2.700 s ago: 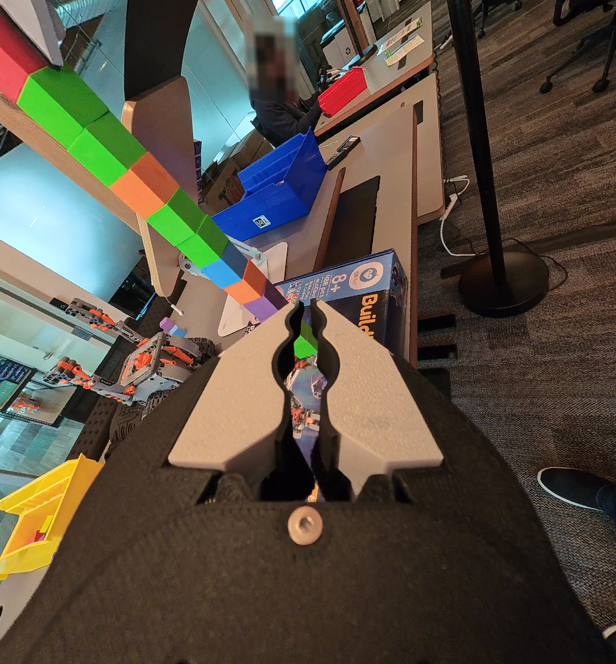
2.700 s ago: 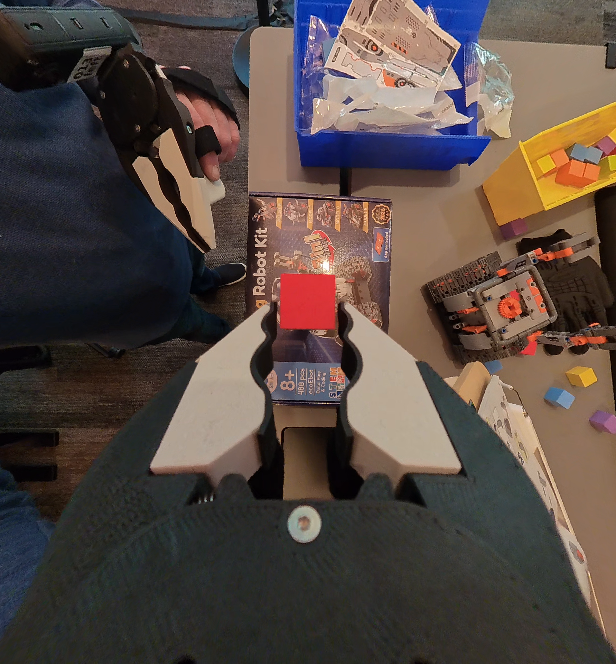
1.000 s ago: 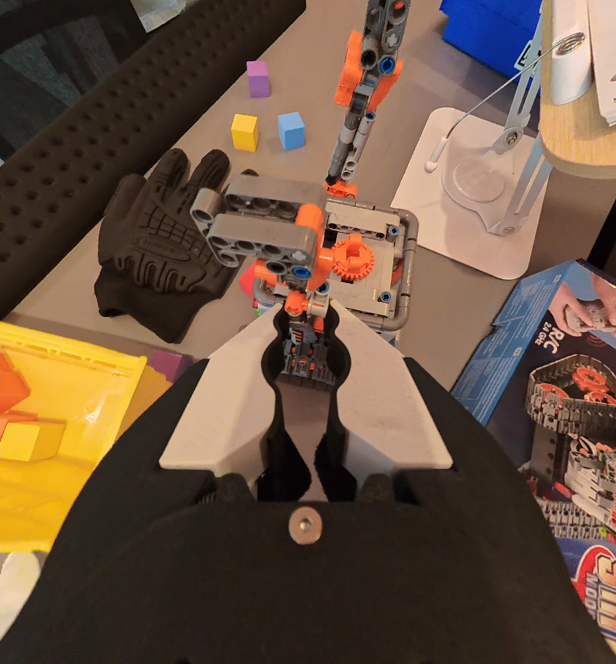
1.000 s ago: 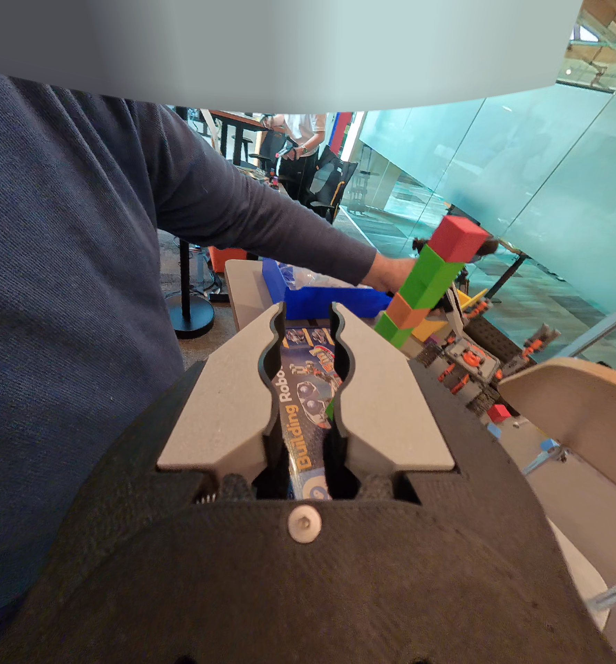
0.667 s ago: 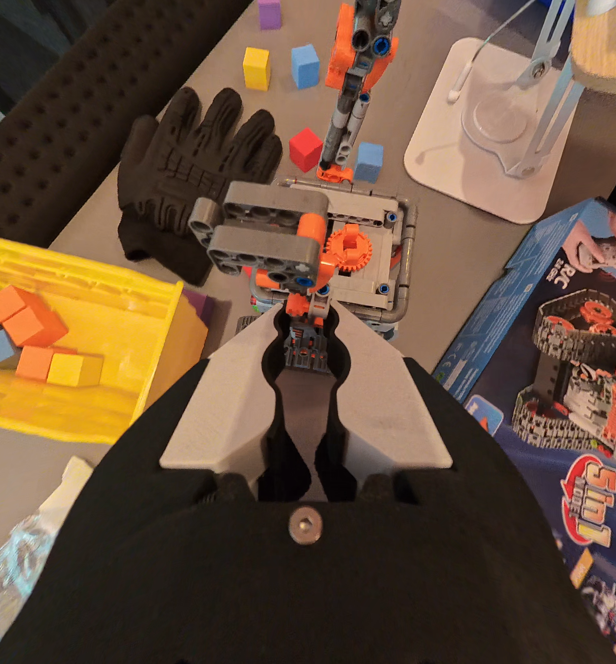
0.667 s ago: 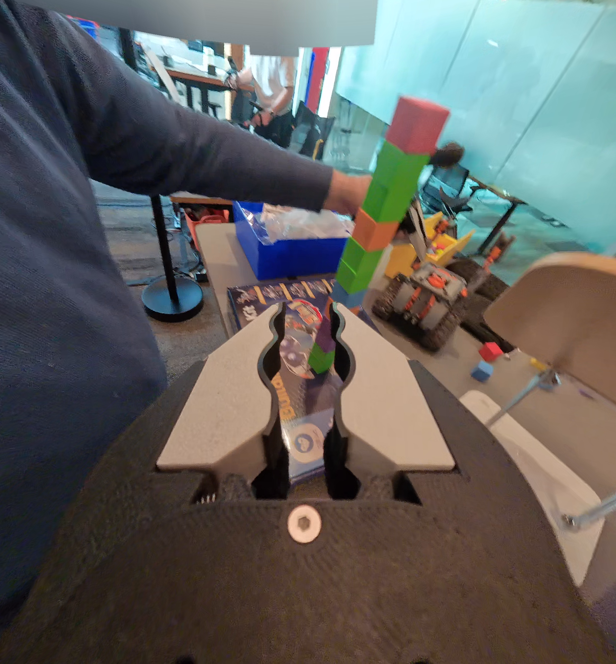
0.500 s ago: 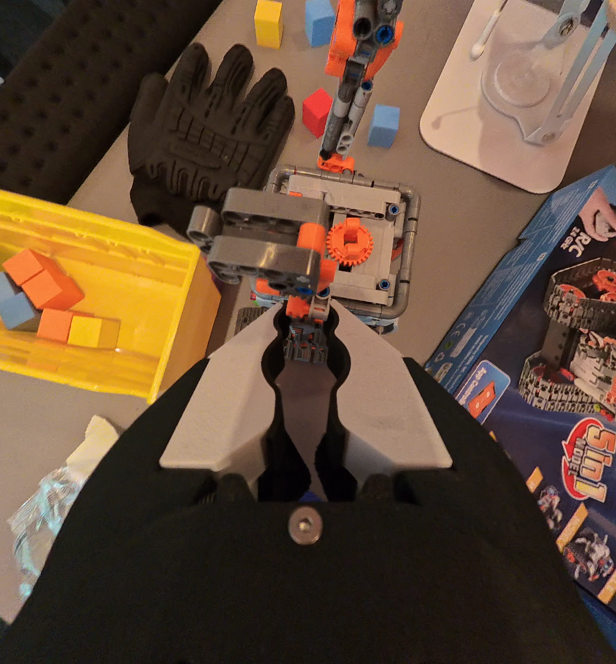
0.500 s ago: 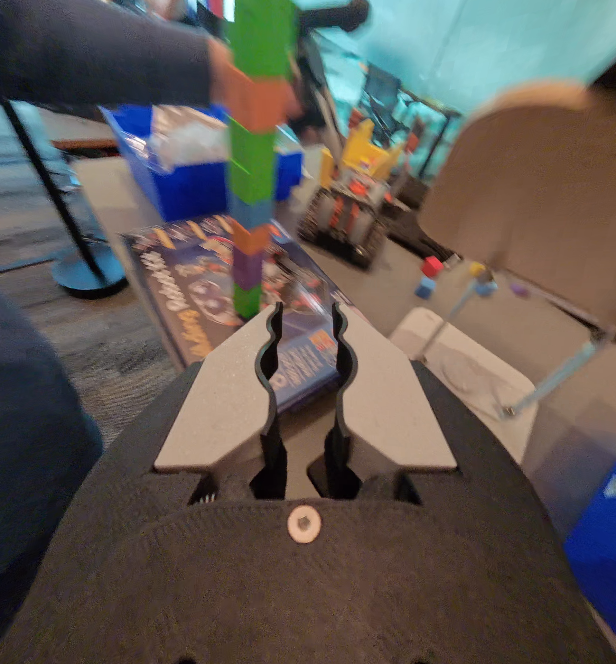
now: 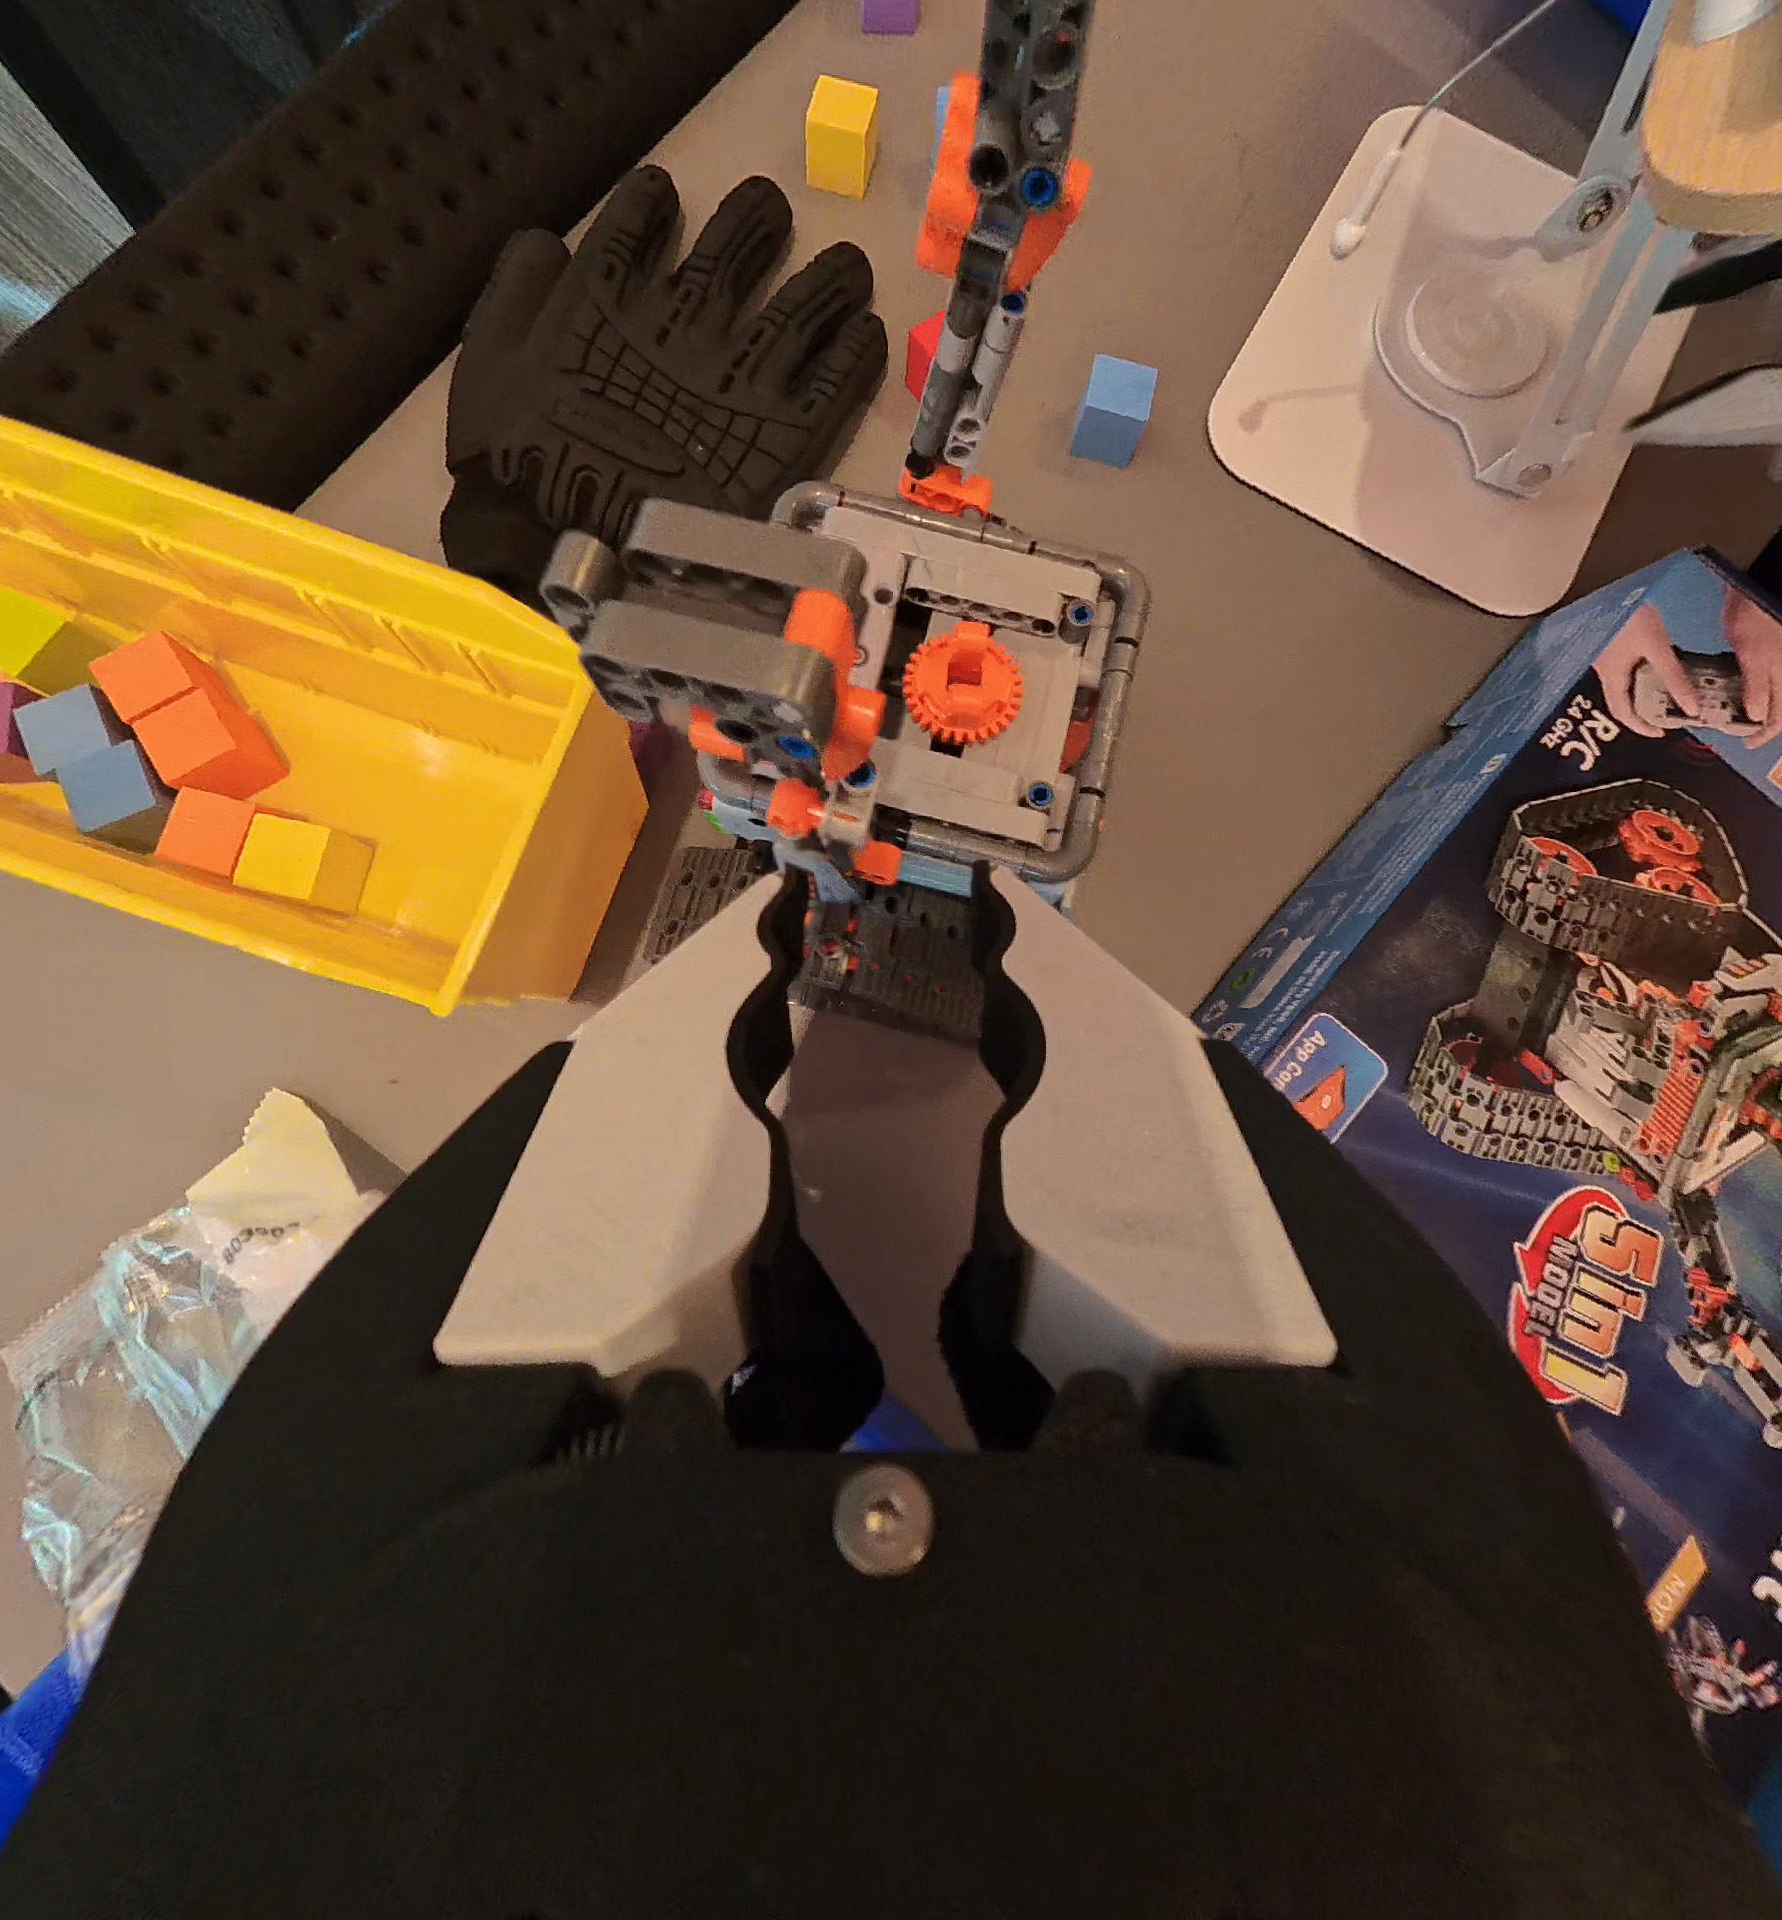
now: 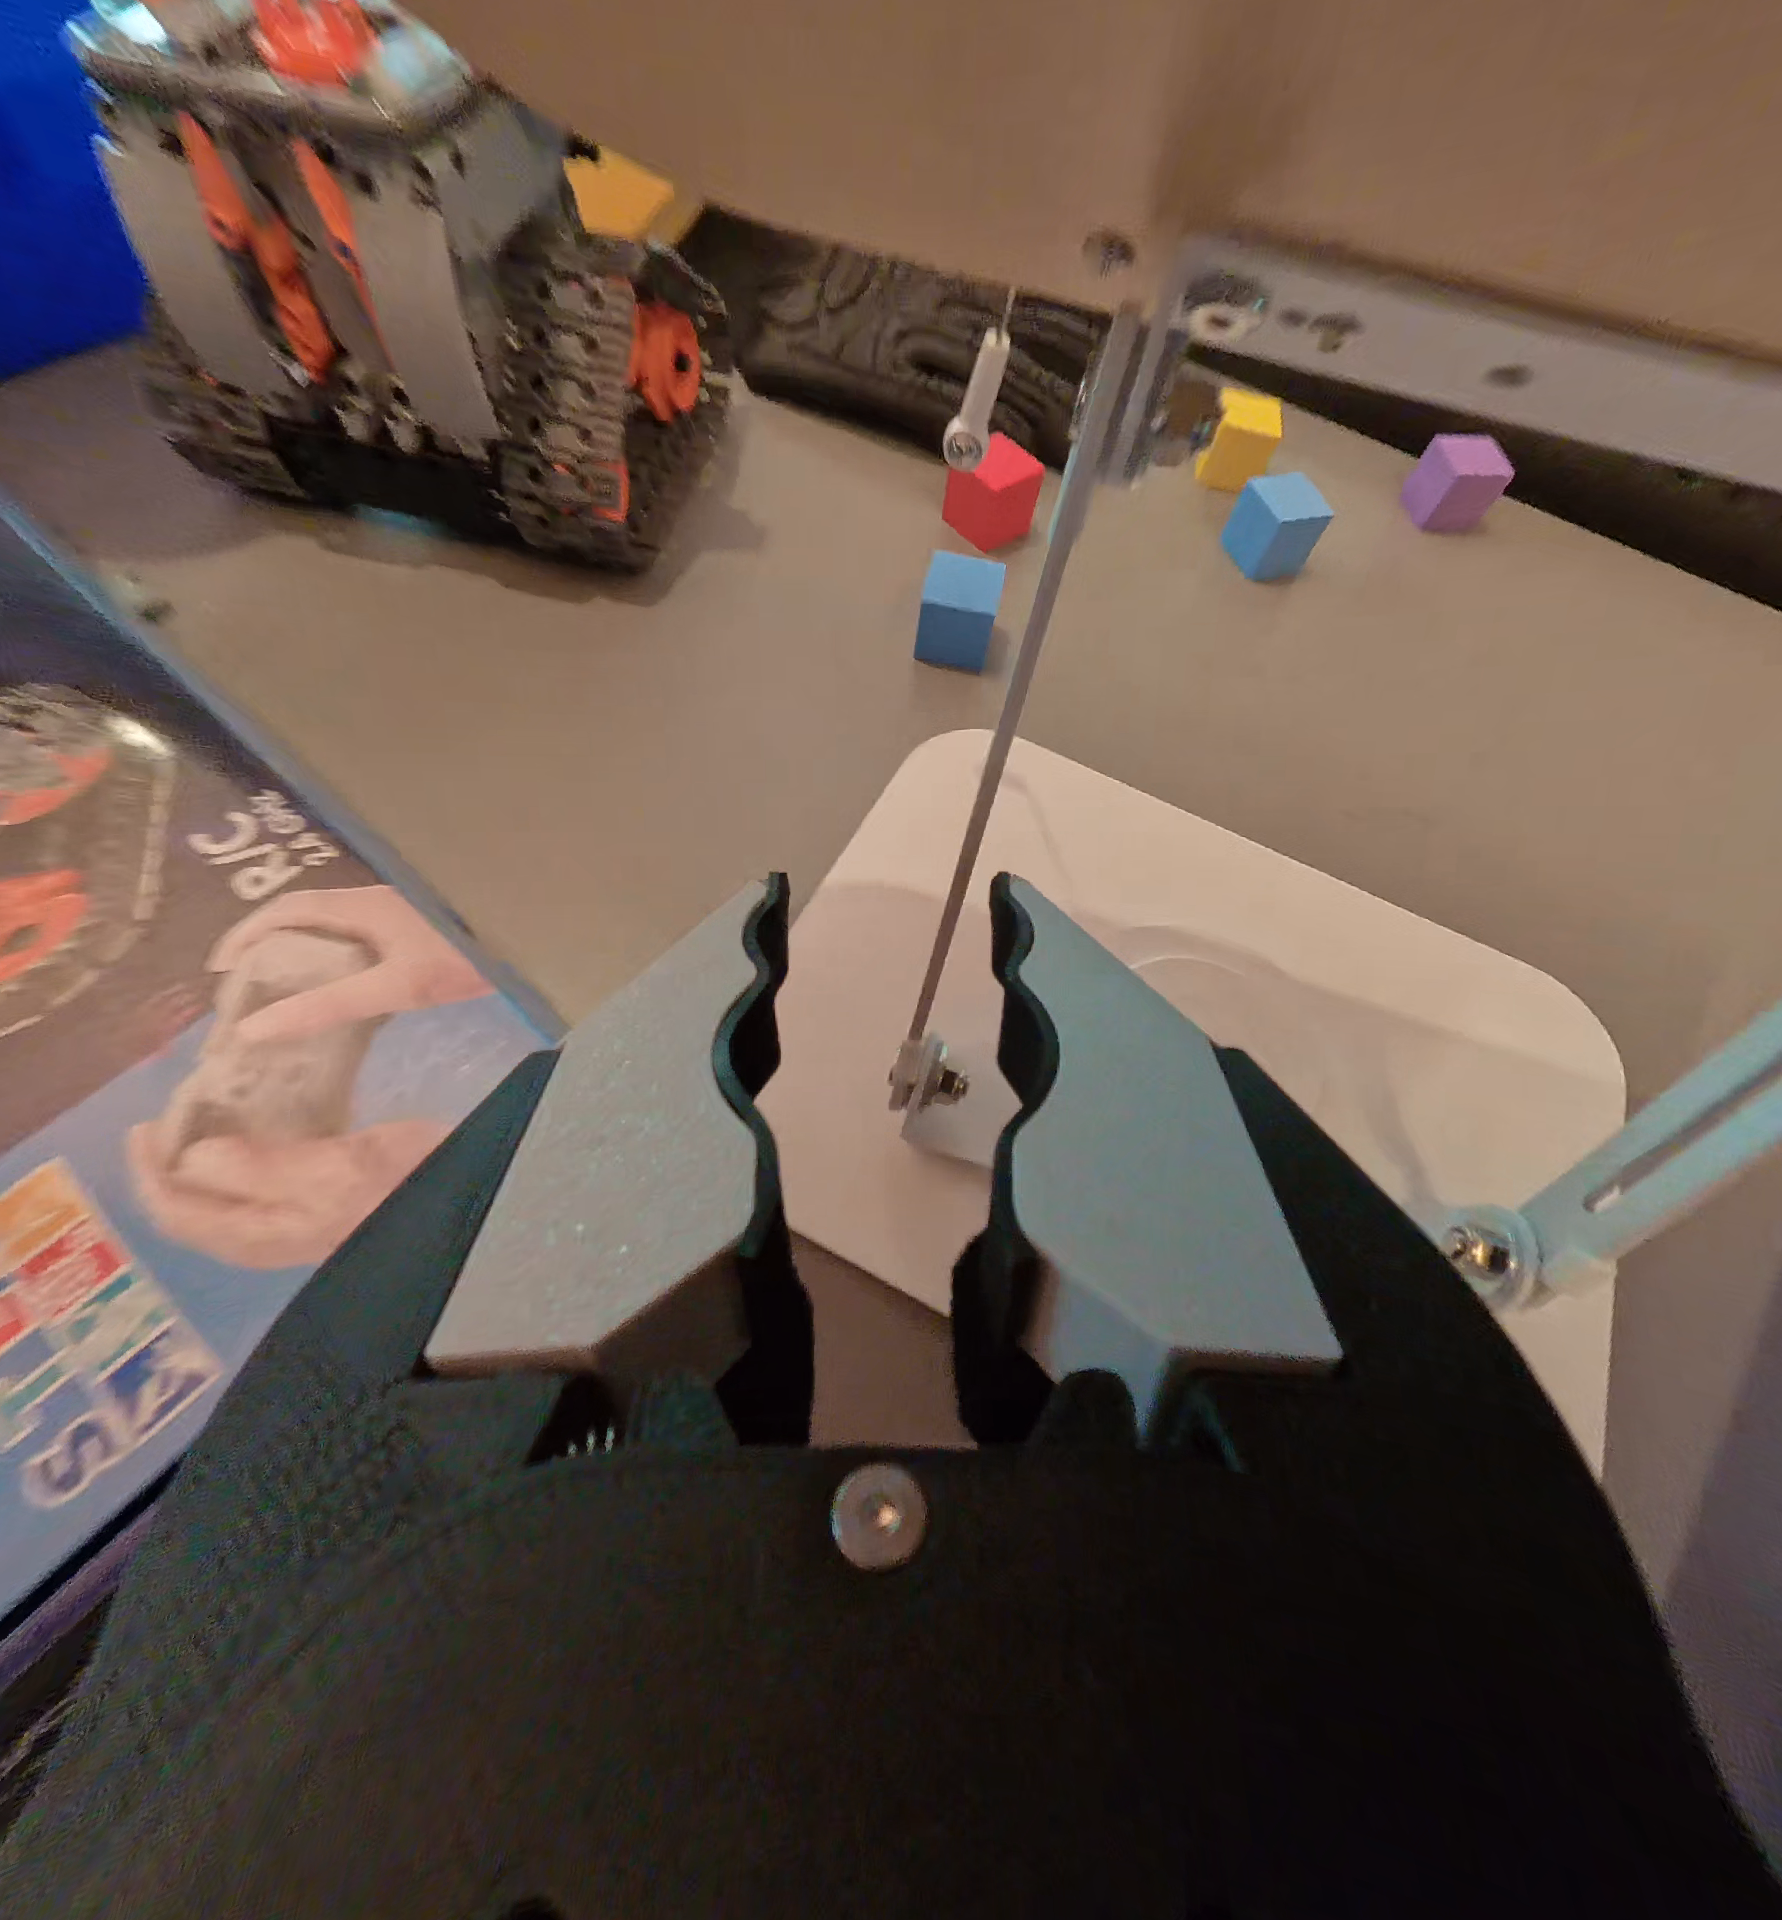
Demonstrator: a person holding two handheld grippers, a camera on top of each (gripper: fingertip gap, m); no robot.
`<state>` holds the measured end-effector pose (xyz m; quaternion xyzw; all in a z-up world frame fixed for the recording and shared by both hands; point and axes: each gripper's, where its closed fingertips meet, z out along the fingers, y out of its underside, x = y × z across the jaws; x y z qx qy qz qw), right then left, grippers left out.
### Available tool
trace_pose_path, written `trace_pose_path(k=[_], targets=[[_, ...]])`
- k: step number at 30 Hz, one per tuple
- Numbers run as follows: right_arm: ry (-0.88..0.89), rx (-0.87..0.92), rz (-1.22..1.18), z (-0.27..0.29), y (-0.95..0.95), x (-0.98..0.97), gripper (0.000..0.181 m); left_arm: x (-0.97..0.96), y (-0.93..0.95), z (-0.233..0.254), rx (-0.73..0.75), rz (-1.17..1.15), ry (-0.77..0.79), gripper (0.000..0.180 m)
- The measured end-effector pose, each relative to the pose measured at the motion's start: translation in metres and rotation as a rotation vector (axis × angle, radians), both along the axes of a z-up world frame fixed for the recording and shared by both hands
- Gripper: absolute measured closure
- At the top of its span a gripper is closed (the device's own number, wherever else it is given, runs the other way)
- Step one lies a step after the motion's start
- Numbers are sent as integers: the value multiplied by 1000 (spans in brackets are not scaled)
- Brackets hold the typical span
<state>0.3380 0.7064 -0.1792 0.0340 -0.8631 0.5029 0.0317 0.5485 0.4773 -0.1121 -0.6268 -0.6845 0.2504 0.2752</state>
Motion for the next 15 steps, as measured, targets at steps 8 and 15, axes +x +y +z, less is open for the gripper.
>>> trace_pose_path(k=[8, 15], targets=[[79, 32, 28, -26, -13, -15, 175, 13, 21, 7, 6, 5, 73, 151], [168, 24, 51, -25, -15, -20, 176, 16, 31, 8, 0, 12, 112, 153]])
